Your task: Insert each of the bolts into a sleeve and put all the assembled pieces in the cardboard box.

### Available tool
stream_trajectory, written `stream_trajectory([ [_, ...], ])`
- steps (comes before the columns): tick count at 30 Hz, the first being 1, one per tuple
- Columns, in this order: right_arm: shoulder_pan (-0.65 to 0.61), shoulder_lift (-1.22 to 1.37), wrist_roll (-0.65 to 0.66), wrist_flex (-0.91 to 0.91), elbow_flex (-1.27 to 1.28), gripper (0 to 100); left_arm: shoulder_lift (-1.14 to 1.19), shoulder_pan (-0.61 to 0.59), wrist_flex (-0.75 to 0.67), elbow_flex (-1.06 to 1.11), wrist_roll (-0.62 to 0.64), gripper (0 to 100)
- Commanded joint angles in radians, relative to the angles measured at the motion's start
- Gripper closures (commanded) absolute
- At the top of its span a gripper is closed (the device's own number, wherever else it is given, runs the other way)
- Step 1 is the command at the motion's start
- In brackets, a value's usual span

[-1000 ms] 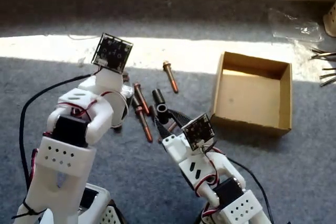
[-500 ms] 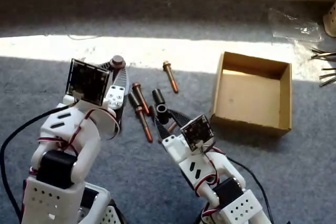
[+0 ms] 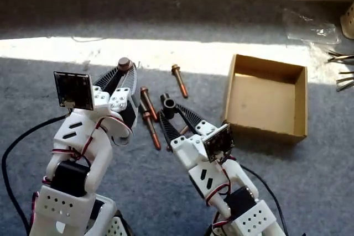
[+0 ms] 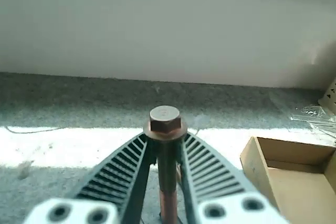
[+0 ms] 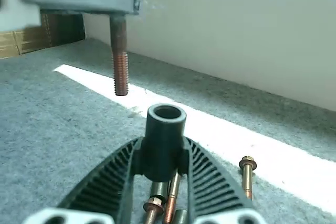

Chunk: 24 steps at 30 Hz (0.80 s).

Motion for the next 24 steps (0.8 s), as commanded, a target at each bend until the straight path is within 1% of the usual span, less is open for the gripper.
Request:
stream_trajectory([
  [1, -0.013, -0.007, -0.009, -0.031, 0.124, 99.4, -0.022, 0.059, -0.071, -0.012, 0.054, 100],
  [6, -0.035, -0.012, -0.008, 0.030, 0.127, 99.4, -0.022, 0.097, -0.132, -0.015, 0.052, 100],
  [11, -0.051, -0.012, -0.008, 0.036, 0.127, 99.4, -0.022, 0.180, -0.138, -0.015, -0.072, 100],
  [15, -0.050, -0.012, 0.011, 0.036, 0.128, 99.4, -0.022, 0.245, -0.138, -0.013, -0.146, 100],
  [18, -0.050, -0.007, 0.087, 0.036, 0.127, 99.4, -0.022, 0.257, -0.133, -0.012, -0.164, 100],
  [24, -0.050, -0.005, 0.095, 0.038, 0.127, 99.4, -0.024, 0.248, -0.133, -0.018, -0.164, 100],
])
